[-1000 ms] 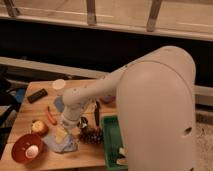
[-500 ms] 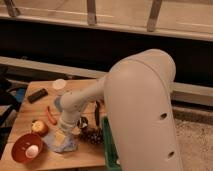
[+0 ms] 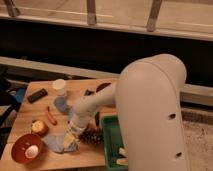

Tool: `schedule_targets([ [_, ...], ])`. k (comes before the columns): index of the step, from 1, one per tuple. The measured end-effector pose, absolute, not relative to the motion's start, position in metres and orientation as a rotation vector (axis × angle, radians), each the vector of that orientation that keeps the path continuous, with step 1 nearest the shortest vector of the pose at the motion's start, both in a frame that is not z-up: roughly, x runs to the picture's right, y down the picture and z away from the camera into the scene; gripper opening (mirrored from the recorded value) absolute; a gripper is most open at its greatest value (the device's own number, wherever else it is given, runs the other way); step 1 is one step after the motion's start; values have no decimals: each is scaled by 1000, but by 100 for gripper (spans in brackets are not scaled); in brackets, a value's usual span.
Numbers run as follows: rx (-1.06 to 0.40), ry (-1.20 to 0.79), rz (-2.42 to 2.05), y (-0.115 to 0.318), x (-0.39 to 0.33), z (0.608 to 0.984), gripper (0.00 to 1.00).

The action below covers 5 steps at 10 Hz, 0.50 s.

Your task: Wipe red bowl with towel

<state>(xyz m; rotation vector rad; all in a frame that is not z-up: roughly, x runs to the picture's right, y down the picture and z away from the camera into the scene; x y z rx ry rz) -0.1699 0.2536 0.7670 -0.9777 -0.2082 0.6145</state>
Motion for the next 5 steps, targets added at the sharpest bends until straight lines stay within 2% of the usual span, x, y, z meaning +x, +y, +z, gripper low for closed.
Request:
schedule_targets([
  [5,-998,-240,610,259,-186,768,15],
])
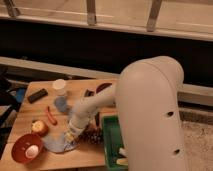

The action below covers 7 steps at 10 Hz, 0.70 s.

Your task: Wipe red bowl with towel

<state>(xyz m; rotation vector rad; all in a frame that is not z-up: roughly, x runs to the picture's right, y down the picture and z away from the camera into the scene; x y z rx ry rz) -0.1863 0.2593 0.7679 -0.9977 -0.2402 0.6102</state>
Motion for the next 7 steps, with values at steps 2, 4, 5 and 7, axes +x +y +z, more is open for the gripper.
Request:
schedule_targets([
  [2,-1008,-250,598,262,-195,767,0],
  [4,-995,-264,597,254,-196,760,0],
  [5,-974,-285,597,242,-197,750,0],
  [7,-932,-324,582,214,-199,727,0],
])
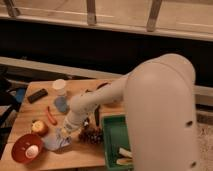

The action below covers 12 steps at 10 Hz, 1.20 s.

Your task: Wipe red bowl with towel

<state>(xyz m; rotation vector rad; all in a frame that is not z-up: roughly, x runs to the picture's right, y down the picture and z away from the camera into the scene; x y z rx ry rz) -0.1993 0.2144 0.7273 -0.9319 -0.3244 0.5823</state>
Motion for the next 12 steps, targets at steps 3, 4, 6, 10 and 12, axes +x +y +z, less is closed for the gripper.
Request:
schedule_targets([
  [3,-851,-421,536,164,-208,681,0],
  [4,-836,-470,502,151,-224,667,0],
  [6,-845,-547,434,146,-265,652,0],
  [10,-895,-590,346,167,-302,638,0],
  [12,-897,-590,344,168,-303,638,0],
])
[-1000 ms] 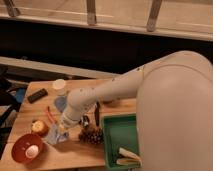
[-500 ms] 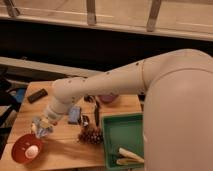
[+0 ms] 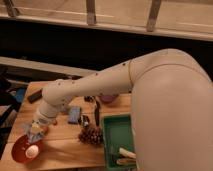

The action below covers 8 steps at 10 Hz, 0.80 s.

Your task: Wipe red bowl with towel

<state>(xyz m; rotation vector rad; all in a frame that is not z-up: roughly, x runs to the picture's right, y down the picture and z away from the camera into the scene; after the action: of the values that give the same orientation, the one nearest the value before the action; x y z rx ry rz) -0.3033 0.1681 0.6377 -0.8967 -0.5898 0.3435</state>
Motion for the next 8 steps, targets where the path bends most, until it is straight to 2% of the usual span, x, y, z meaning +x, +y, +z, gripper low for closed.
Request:
schedule_targets([
  [2,-909,-598,334,169,-305,640,0],
  [8,-1023,-690,258,219,-356,630,0],
])
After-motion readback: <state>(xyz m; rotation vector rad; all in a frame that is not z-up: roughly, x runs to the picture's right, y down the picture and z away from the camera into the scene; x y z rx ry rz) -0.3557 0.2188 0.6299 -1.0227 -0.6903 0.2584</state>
